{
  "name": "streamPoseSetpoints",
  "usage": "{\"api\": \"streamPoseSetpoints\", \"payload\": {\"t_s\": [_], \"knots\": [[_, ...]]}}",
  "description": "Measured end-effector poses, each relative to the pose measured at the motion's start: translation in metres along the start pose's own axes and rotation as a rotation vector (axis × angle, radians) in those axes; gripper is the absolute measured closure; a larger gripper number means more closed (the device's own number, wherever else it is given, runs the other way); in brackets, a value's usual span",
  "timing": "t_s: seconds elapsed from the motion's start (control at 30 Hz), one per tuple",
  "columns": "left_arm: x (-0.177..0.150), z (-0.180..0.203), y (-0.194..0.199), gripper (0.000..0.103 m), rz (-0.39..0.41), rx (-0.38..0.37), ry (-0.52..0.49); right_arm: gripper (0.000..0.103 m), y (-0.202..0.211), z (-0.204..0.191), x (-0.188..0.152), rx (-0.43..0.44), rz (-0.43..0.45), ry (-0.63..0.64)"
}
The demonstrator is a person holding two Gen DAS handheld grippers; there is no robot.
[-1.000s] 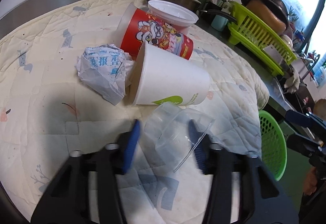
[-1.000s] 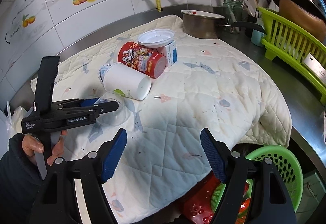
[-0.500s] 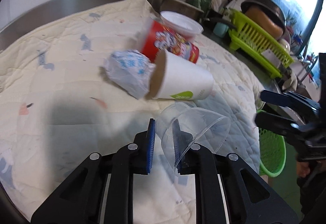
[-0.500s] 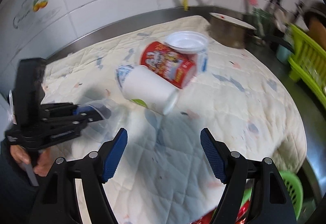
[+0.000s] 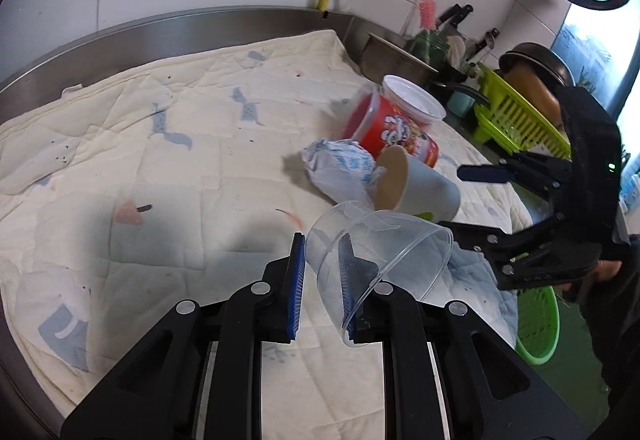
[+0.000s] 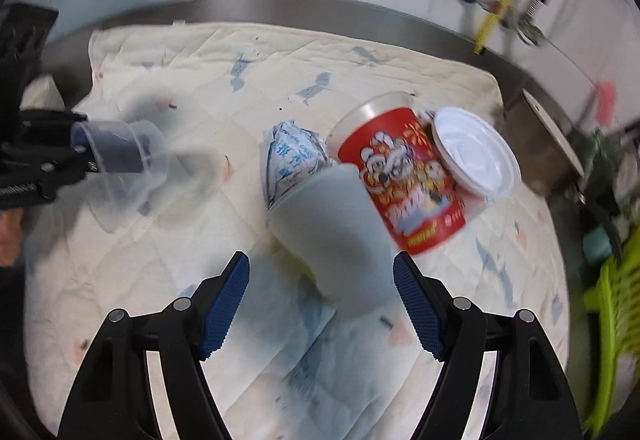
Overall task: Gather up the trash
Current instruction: 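Lift the clear cup with the left gripper while the right grasps the white paper cup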
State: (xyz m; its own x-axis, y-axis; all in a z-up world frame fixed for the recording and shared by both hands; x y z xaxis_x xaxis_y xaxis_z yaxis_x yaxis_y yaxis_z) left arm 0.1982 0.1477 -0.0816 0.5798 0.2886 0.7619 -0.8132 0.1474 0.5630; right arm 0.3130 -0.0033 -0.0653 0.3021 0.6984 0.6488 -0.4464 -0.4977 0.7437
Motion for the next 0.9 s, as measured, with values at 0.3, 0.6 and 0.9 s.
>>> {"api": "streamPoseSetpoints", "payload": {"t_s": [0.3,0.6,0.9], "knots": [[-0.003,-0.013,-0.006,0.087,-0.015,0.012,0.031,0.032,-0.033,-0.005,0.005,-0.051,-0.066,0.170],[-0.003,-0.014,-0.005,0.087,-0.013,0.001,0.047,0.043,-0.039,-0.005,0.003,-0.139,-0.060,0.220],[0.001,-0.002,0.005,0.087,0.005,-0.019,0.036,0.048,-0.004,-0.015,-0.007,-0.073,-0.011,0.084]]}}
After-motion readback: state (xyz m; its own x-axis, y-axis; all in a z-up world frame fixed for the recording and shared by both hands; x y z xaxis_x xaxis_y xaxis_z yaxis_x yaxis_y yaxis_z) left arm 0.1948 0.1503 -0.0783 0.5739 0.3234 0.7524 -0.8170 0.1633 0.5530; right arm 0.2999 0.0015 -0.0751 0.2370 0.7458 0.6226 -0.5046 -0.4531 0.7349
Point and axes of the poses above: each gripper's, at about its wrist camera, not at the fingertips, and y roughly against the way its jaws point, z to its right, x to its top, the point moved 1 cm from there along -y, roughly the way its jaws point, and after that the axes turned 9 degrees about z, right-handed, at the moved point
